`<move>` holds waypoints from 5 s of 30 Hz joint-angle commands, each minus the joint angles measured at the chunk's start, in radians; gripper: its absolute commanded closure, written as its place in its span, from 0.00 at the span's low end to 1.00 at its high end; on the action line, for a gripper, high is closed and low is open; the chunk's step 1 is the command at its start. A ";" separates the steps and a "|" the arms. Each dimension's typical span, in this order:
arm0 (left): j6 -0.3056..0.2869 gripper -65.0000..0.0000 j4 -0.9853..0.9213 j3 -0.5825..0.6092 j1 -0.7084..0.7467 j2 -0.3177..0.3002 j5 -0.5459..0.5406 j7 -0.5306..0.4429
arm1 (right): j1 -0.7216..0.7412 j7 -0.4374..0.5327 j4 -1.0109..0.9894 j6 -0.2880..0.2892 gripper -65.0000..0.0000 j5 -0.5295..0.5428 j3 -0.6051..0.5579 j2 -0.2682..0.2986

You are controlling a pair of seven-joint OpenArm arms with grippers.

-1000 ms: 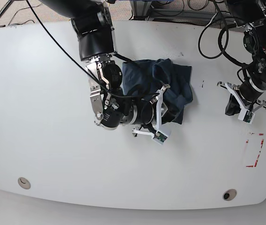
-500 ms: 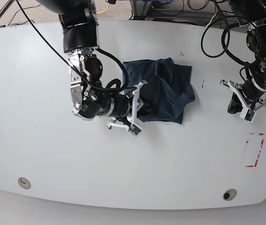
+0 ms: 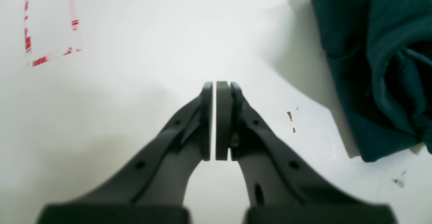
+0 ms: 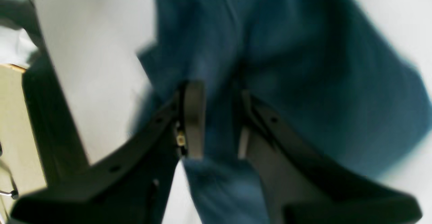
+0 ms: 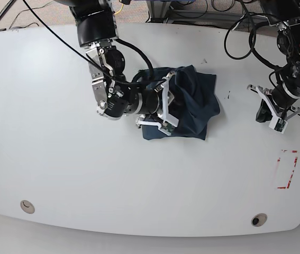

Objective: Layout the t-shirt on the table in an organized manner, then fold the t-shirt properly
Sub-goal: 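Press and smooth the folded bundle with the right gripper, then grasp the bundle's edge with the right gripper and tuck it under, then grasp the bundle's opposite edge with the left gripper beside the right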

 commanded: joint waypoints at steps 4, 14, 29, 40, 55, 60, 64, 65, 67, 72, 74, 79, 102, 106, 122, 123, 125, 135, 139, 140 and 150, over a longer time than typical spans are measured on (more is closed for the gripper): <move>0.002 1.00 0.019 -0.040 -0.015 -0.015 -0.016 -0.026 | 0.118 0.116 -0.133 -0.040 0.80 0.036 -0.031 -0.100; 0.002 1.00 0.046 -0.048 -0.015 -0.028 -0.016 0.017 | 0.297 0.299 -0.403 -0.069 0.80 0.166 -0.084 -0.100; 0.002 1.00 0.052 -0.074 -0.015 -0.043 -0.018 0.035 | 0.216 0.185 -0.127 -0.169 0.80 0.271 -0.092 0.062; 0.001 1.00 0.051 -0.074 -0.015 -0.043 -0.016 0.035 | 0.026 0.159 0.054 -0.192 0.80 0.267 -0.094 0.217; 0.001 1.00 0.048 -0.072 -0.014 -0.040 -0.016 0.035 | -0.094 0.167 0.126 -0.185 0.80 0.257 -0.101 0.314; 0.001 1.00 0.048 -0.071 -0.014 -0.040 -0.016 0.035 | -0.097 0.188 0.123 -0.184 0.80 0.174 -0.172 0.306; 0.001 1.00 0.048 -0.071 -0.014 -0.040 -0.016 0.035 | -0.097 0.210 0.116 -0.184 0.80 0.109 -0.235 0.277; 0.001 1.00 0.048 -0.071 -0.014 -0.040 -0.016 0.035 | -0.097 0.211 0.116 -0.184 0.80 0.099 -0.244 0.269; 0.001 1.00 0.048 -0.074 -0.014 -0.040 -0.016 0.035 | -0.099 0.213 0.106 -0.184 0.80 0.068 -0.262 0.246; 0.001 1.00 0.048 -0.074 0.005 -0.043 -0.016 0.035 | -0.094 0.213 0.066 -0.184 0.80 0.023 -0.307 0.183; 0.001 1.00 0.048 -0.074 0.011 -0.043 -0.016 0.035 | -0.088 0.214 0.050 -0.184 0.80 0.008 -0.316 0.157; 0.001 1.00 0.048 -0.074 0.012 -0.043 -0.016 0.035 | -0.056 0.219 -0.018 -0.181 0.80 -0.036 -0.319 0.074; -0.001 1.00 0.054 -0.074 0.034 -0.046 -0.019 0.034 | 0.131 0.276 -0.110 -0.190 0.80 -0.032 -0.315 -0.010; -0.001 1.00 0.092 -0.074 0.044 -0.043 -0.021 0.035 | 0.131 0.276 -0.099 -0.192 0.80 -0.036 -0.315 0.027; -0.001 1.00 0.235 -0.009 0.219 0.024 -0.052 0.039 | 0.286 0.280 -0.107 -0.182 0.80 -0.038 -0.284 0.196; -0.001 1.00 0.235 0.001 0.224 0.031 -0.064 0.039 | 0.293 0.280 -0.107 -0.182 0.80 -0.038 -0.276 0.203; -0.001 1.00 0.235 0.029 0.247 0.037 -0.102 0.039 | 0.305 0.280 -0.124 -0.181 0.80 -0.038 -0.261 0.217; -0.001 1.00 0.226 0.310 0.268 0.072 -0.200 0.035 | 0.332 0.355 -0.237 -0.113 0.80 -0.038 -0.249 0.254; -0.001 1.00 0.204 0.373 0.256 0.107 -0.150 0.031 | 0.329 0.392 -0.276 -0.112 0.80 -0.038 -0.249 0.257; -0.001 1.00 0.198 0.382 0.241 0.118 -0.134 0.031 | 0.328 0.401 -0.283 -0.112 0.80 -0.038 -0.249 0.257; -0.001 1.00 -0.009 0.405 0.097 0.133 0.031 0.031 | 0.259 0.512 -0.345 -0.110 0.80 -0.036 -0.250 0.281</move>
